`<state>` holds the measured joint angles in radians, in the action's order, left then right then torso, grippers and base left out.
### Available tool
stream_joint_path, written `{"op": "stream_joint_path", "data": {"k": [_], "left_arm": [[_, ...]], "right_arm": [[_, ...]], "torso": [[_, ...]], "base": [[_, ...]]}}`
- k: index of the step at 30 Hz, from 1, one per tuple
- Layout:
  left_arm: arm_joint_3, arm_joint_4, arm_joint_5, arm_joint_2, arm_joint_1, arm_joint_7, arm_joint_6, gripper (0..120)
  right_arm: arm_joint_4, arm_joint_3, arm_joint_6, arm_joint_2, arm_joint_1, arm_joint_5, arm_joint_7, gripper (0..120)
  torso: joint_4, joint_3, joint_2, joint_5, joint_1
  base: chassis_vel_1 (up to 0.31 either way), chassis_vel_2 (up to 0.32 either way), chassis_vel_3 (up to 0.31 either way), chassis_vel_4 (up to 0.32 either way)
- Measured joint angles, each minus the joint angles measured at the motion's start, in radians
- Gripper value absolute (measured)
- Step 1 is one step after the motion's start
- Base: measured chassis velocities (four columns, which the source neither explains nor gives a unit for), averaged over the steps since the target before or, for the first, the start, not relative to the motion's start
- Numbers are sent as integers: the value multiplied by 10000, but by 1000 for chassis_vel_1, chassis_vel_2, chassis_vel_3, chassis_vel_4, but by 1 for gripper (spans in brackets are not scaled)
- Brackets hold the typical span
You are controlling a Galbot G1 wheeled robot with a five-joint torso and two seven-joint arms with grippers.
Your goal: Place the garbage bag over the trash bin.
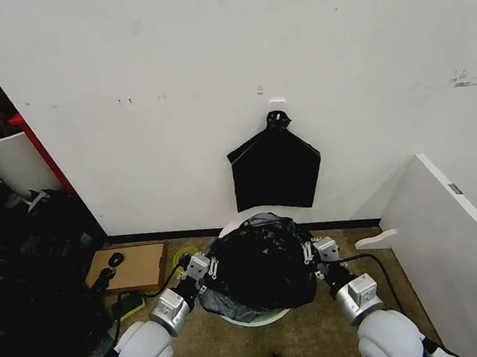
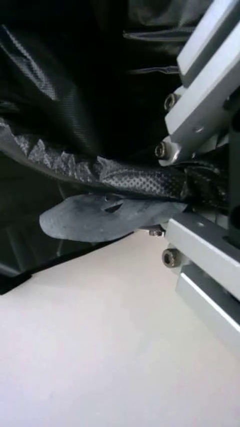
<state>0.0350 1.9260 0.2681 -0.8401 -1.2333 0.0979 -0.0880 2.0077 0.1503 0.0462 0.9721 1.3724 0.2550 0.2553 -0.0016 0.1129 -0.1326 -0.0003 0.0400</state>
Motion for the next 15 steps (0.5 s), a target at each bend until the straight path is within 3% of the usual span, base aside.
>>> {"op": "stream_joint_path", "data": {"k": [9, 15], "left_arm": [[223, 143, 955, 28, -91, -265, -391, 1], [264, 329, 1695, -79, -165, 13, 46, 1]], "right_arm": [[-429, 25, -371, -133, 100, 315, -566, 0], [-325, -17, -745, 49, 211, 729, -572, 4]], "torso": [[0, 0, 0, -2, 0], [-1, 0, 0, -1, 0]], "base": [[0, 0, 0, 0], [0, 0, 0, 0]]}}
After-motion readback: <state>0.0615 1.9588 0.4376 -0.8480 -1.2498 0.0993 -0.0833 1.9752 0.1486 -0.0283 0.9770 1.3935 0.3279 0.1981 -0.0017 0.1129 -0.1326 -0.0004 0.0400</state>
